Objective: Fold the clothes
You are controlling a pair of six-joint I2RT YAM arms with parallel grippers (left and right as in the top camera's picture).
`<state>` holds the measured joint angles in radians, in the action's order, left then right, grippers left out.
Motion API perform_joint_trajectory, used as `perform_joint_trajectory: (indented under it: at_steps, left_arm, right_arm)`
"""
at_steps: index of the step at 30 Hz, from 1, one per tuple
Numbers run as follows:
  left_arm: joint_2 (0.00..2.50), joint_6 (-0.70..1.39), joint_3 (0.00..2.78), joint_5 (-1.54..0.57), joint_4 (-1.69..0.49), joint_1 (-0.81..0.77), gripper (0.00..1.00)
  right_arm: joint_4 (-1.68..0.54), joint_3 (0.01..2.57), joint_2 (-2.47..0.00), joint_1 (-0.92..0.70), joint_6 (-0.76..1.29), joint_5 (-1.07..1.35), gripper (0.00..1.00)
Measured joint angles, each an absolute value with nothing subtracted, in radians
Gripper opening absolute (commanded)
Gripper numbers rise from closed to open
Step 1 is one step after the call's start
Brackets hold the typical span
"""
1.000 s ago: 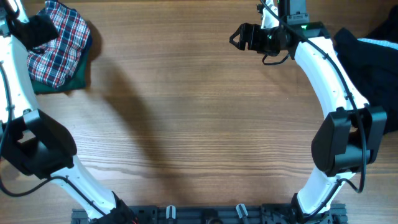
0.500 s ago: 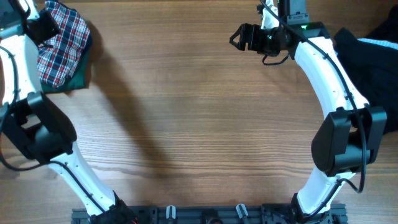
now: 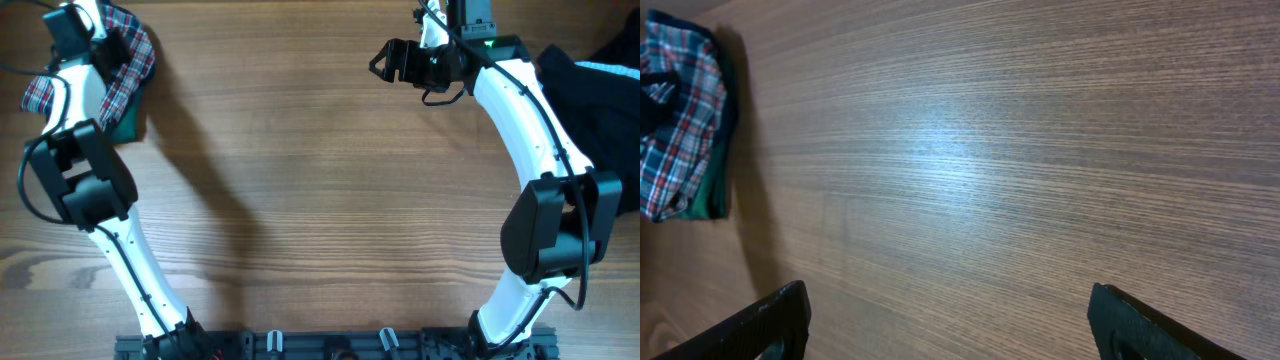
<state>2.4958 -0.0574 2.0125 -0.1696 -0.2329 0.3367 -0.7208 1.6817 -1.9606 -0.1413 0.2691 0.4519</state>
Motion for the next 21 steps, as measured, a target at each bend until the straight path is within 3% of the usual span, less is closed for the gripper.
perform_joint_trajectory:
  at_steps: [2, 6, 15, 21]
  left_arm:
    - [2.503, -0.072, 2.013, -0.17, -0.21, 0.319, 0.35]
    - [2.504, -0.115, 2.013, -0.168, -0.205, 0.288, 0.51]
    - [2.479, -0.146, 2.012, -0.167, -0.208, 0.276, 0.72]
    - [2.351, -0.162, 2.006, -0.17, -0.207, 0.3, 0.76]
  right_arm:
    - [-0.721, 1.682, -1.961, -0.141, 0.272, 0.452, 0.89]
    - [-0.721, 1.682, -1.961, -0.141, 0.276, 0.452, 0.89]
    - [-0.725, 1.682, -1.961, -0.141, 0.275, 0.452, 0.89]
    - [-0.727, 1.682, -1.961, -0.141, 0.275, 0.452, 0.9]
